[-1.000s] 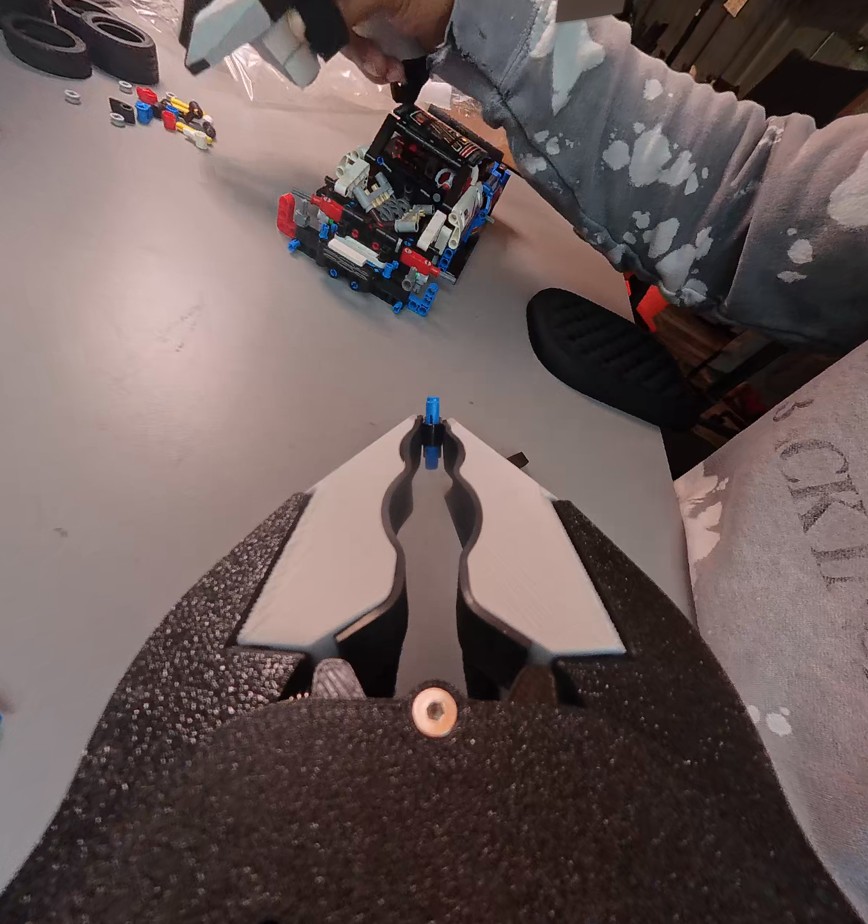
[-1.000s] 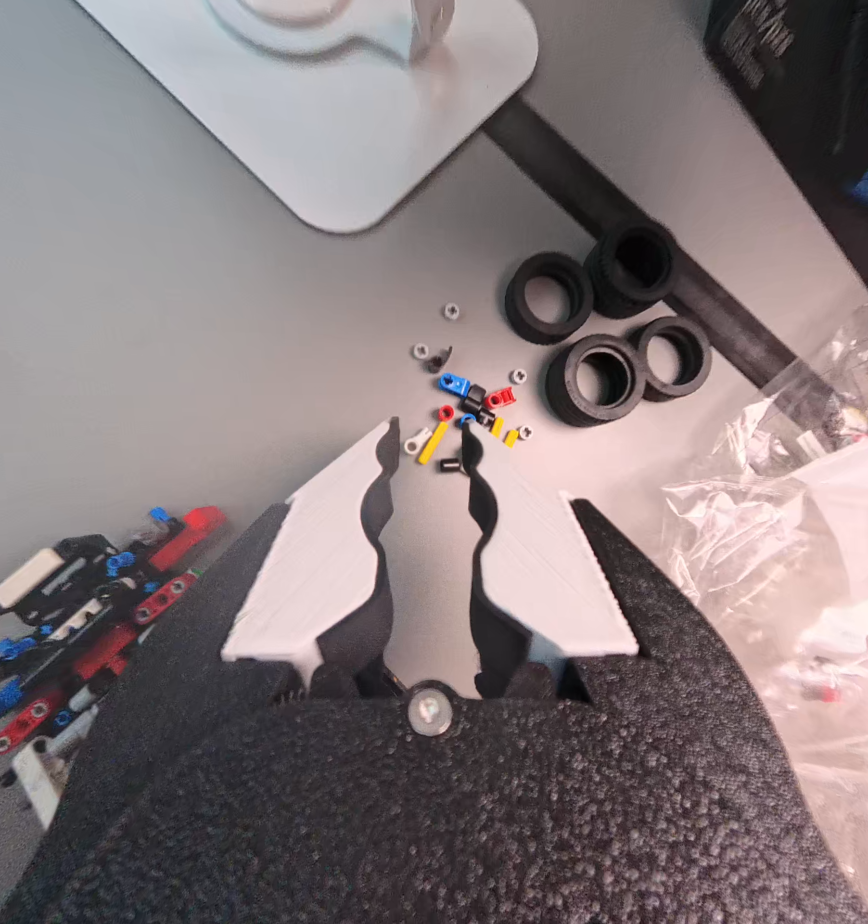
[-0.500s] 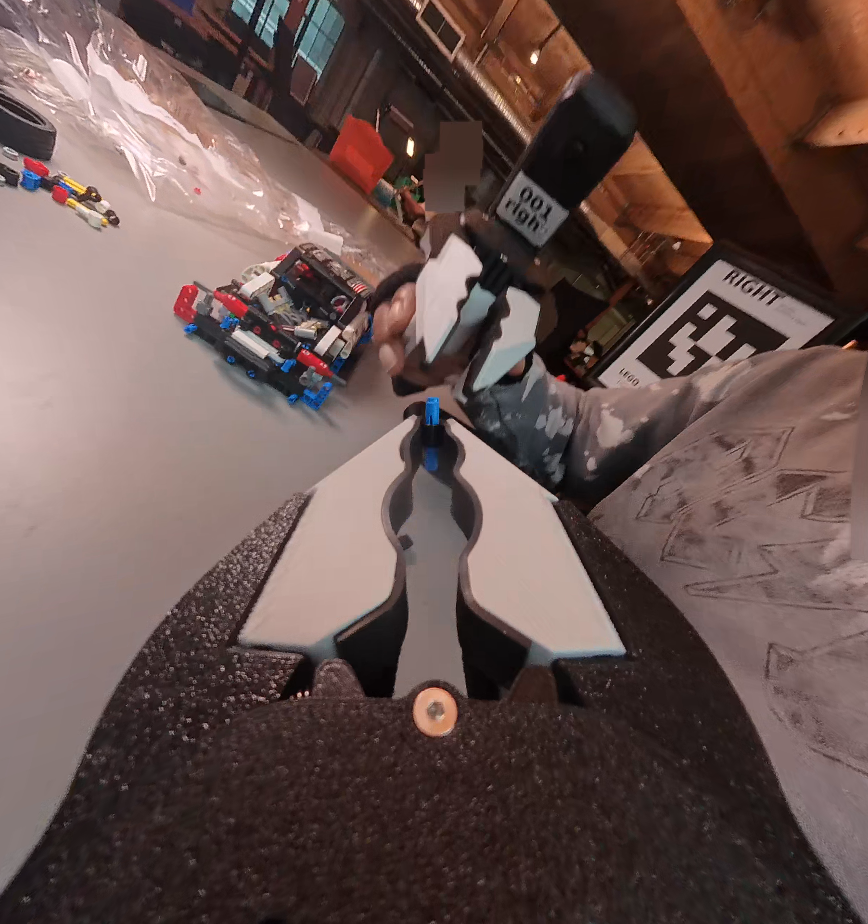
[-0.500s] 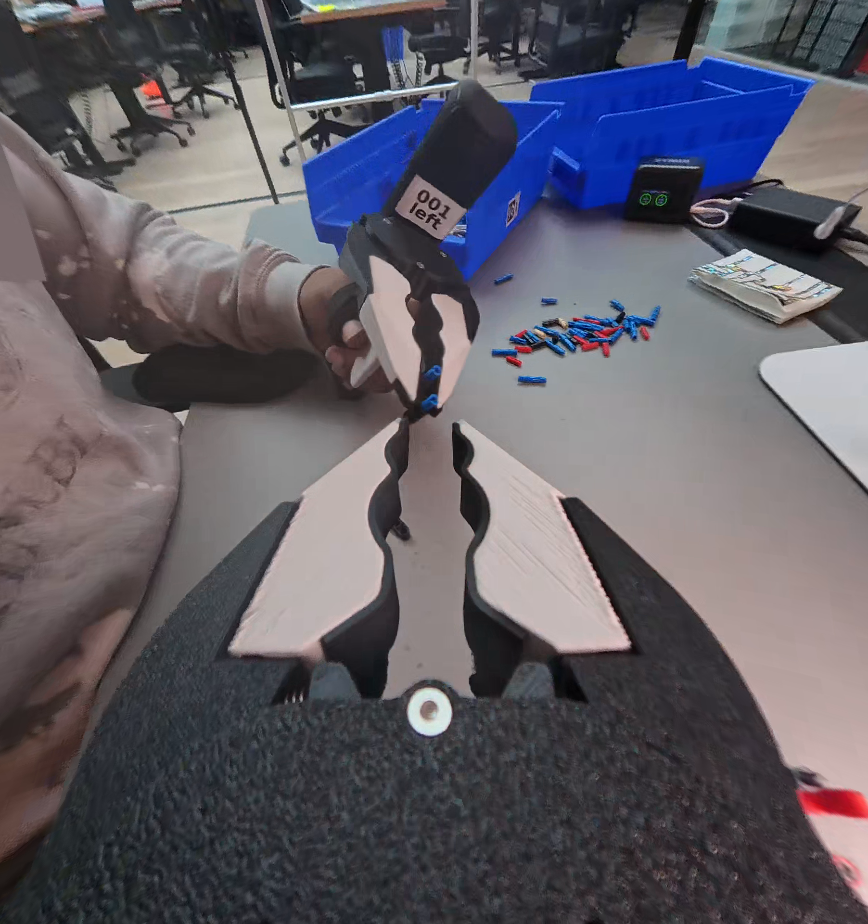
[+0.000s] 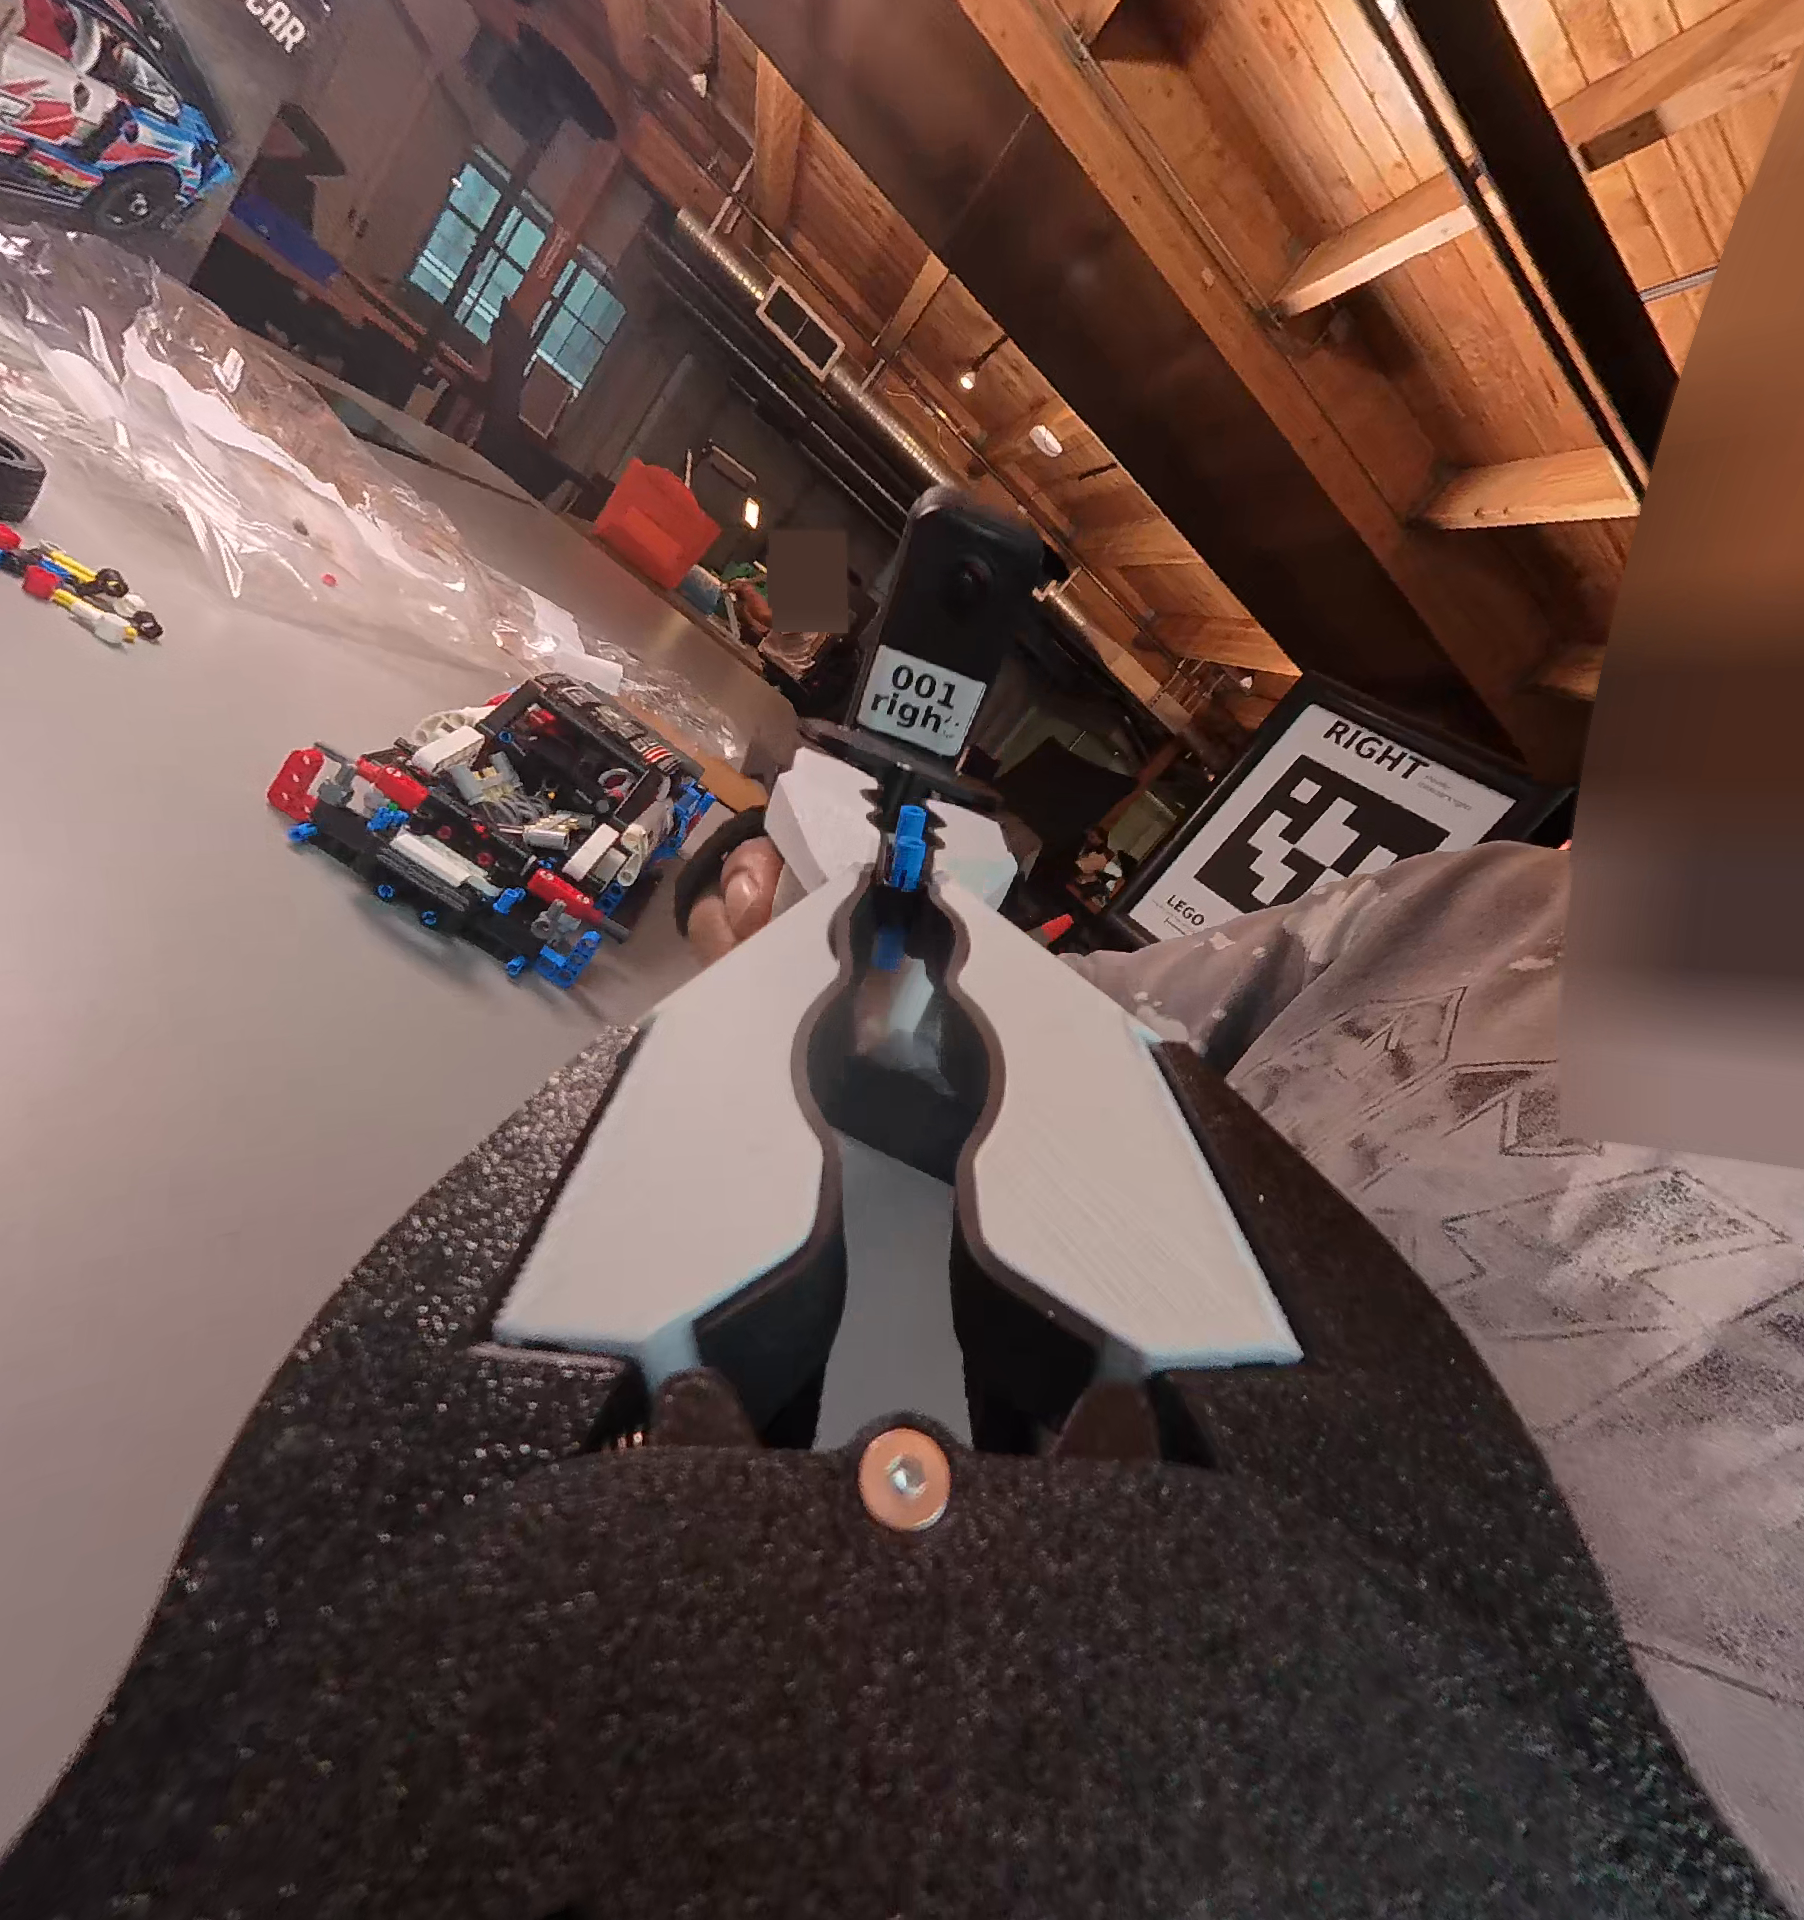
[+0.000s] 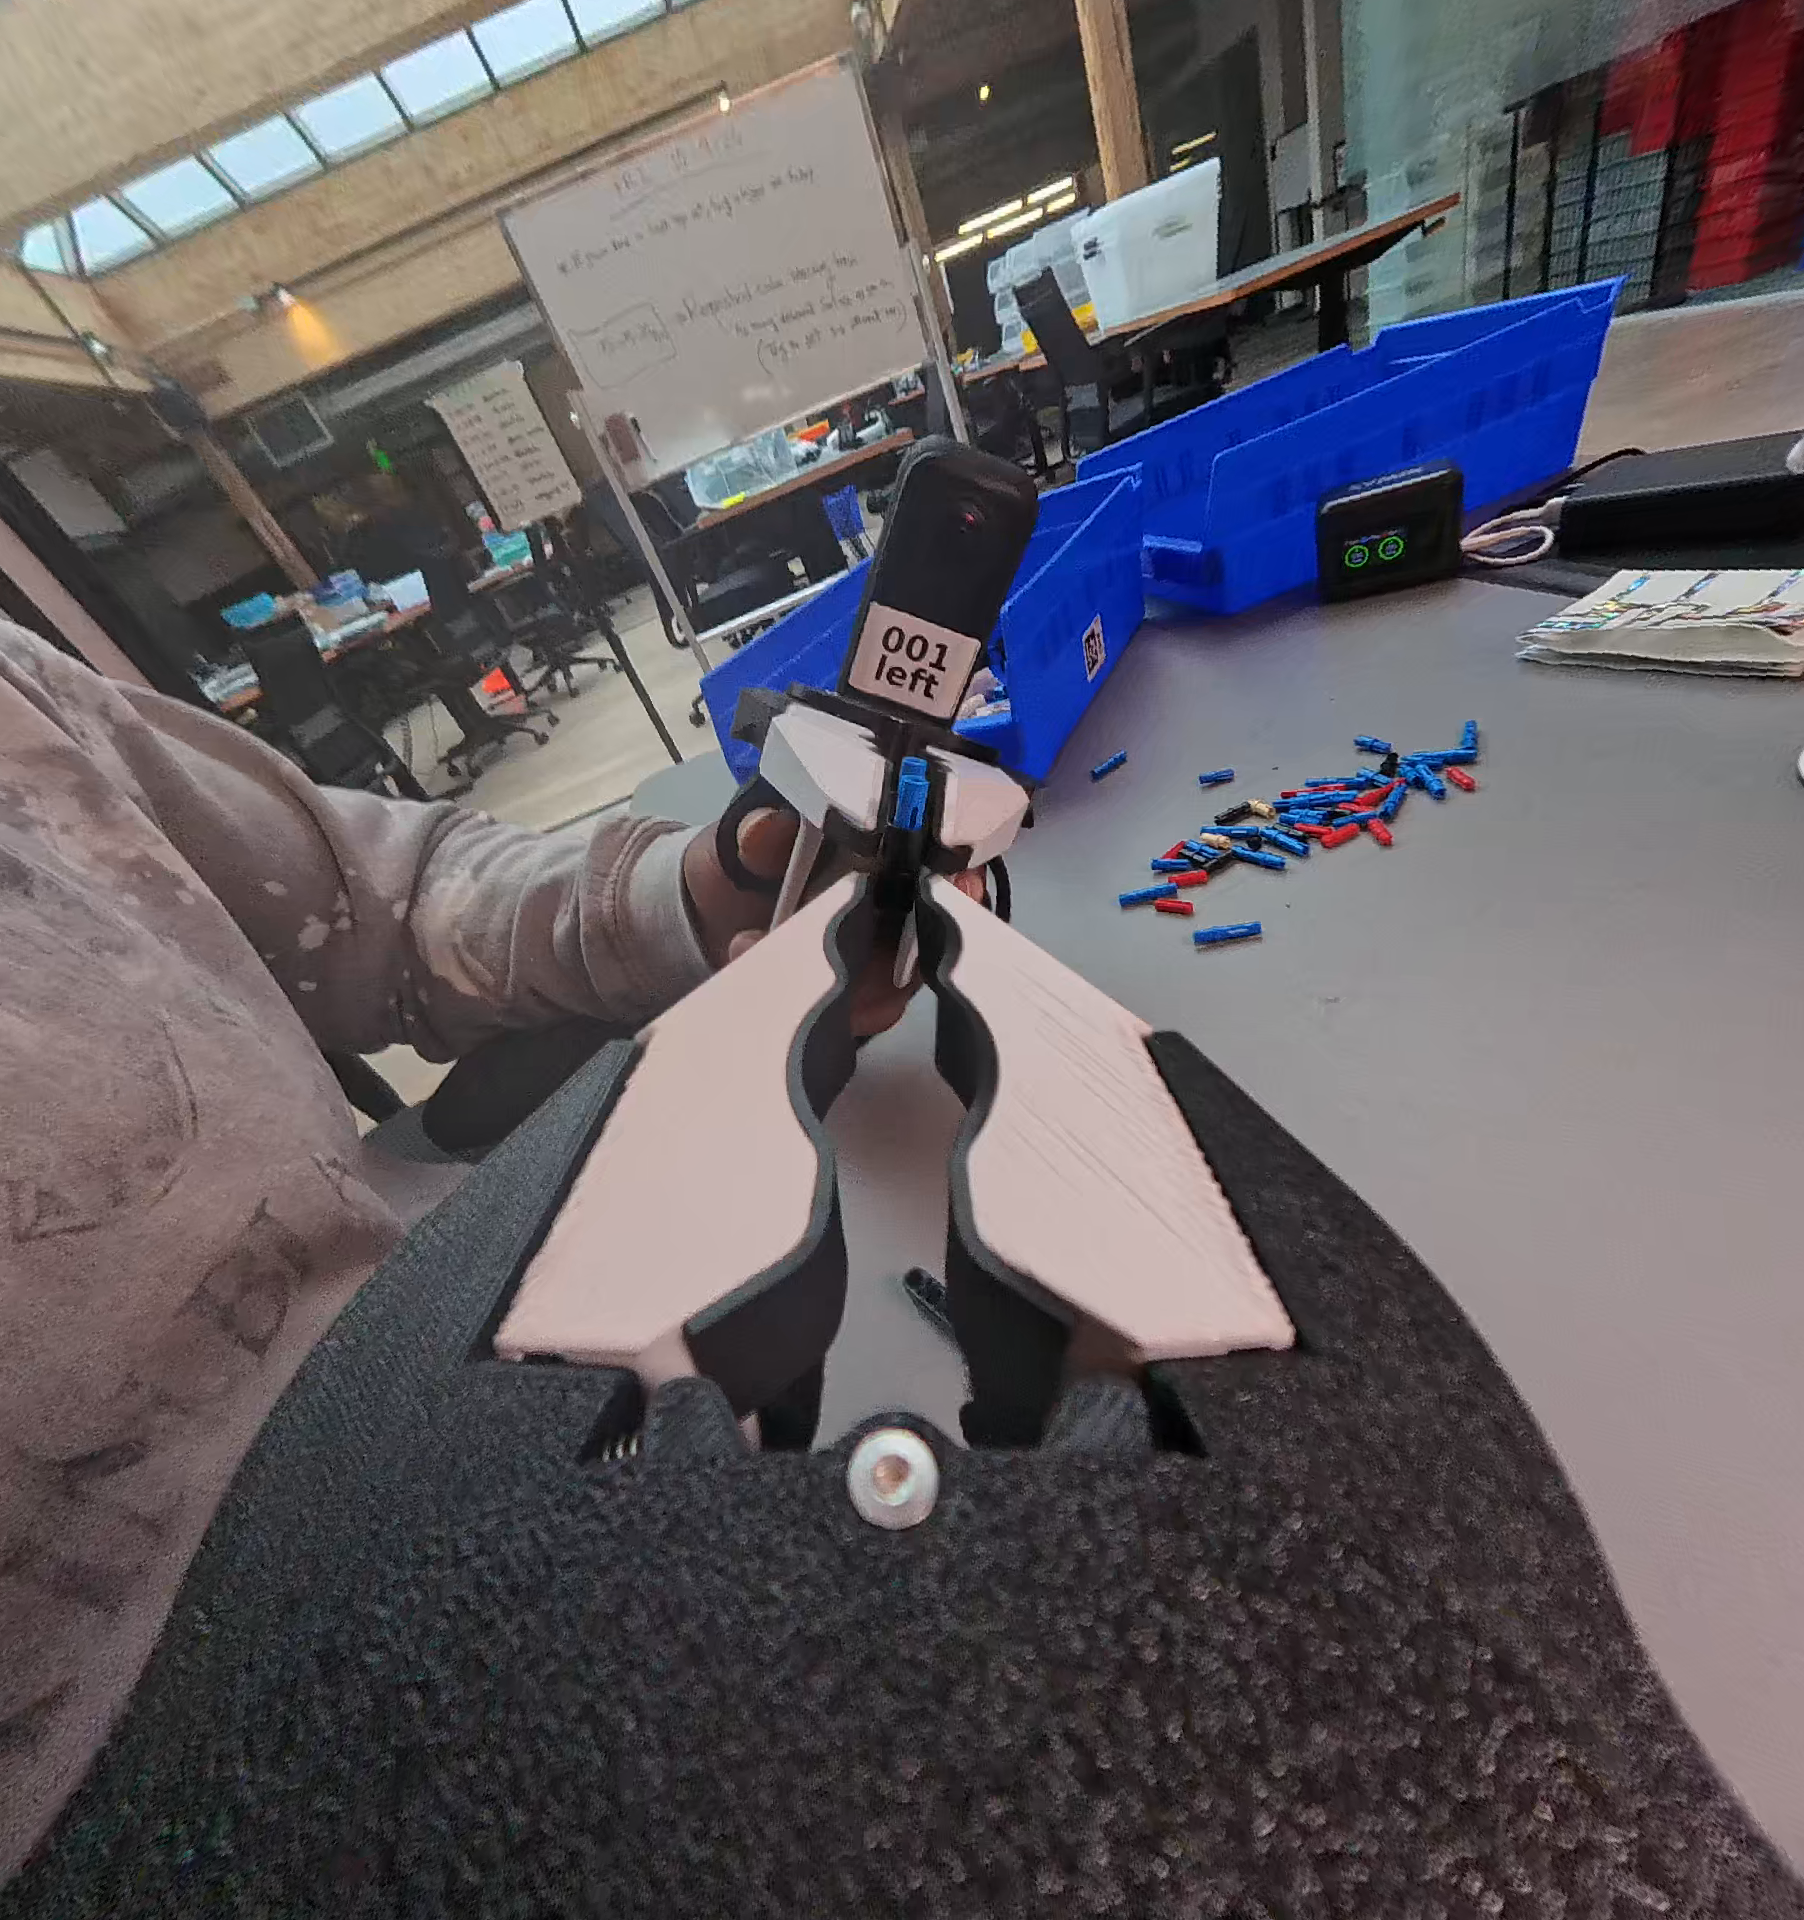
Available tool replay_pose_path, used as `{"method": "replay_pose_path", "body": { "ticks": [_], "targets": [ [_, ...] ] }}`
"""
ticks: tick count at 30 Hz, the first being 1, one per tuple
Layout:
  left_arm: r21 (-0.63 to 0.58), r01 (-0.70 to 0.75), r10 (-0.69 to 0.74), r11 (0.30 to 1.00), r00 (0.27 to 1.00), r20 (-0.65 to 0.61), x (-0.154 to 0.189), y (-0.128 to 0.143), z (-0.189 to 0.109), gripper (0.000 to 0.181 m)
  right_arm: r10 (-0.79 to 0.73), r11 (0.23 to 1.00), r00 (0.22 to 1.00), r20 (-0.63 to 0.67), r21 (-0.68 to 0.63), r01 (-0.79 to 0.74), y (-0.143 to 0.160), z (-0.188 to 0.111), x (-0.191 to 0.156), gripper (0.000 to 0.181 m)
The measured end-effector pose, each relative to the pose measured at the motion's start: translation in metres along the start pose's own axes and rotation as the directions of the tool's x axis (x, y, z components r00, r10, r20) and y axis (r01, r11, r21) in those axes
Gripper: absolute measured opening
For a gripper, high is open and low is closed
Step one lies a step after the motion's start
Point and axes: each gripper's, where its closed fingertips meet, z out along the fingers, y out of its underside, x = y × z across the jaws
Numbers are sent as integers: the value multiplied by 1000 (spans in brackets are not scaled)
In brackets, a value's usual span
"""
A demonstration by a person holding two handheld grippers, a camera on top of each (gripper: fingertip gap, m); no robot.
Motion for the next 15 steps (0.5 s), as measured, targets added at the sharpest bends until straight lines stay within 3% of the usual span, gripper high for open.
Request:
{"method": "replay_pose_path", "body": {
  "ticks": [1,7,9,12,15],
  "targets": [
    [-16,-14,14,1000,1000,14,-2,2,0,5,-35,999,999,-6,-33,34,1,-3,3,6],
    [-238,-129,148,962,987,61,-8,32,3,0,-130,983,991,17,-130,131,0,-19,2,6],
    [-316,-147,179,937,981,76,-12,43,3,11,-108,987,994,31,-117,111,-3,-24,1,6],
    [-312,-175,207,934,976,73,-9,42,6,23,-155,973,988,23,-168,157,7,-26,1,6],
    [-303,-178,206,936,976,64,-7,41,7,19,-187,946,981,45,-260,193,26,-22,-3,6]
  ]
}}
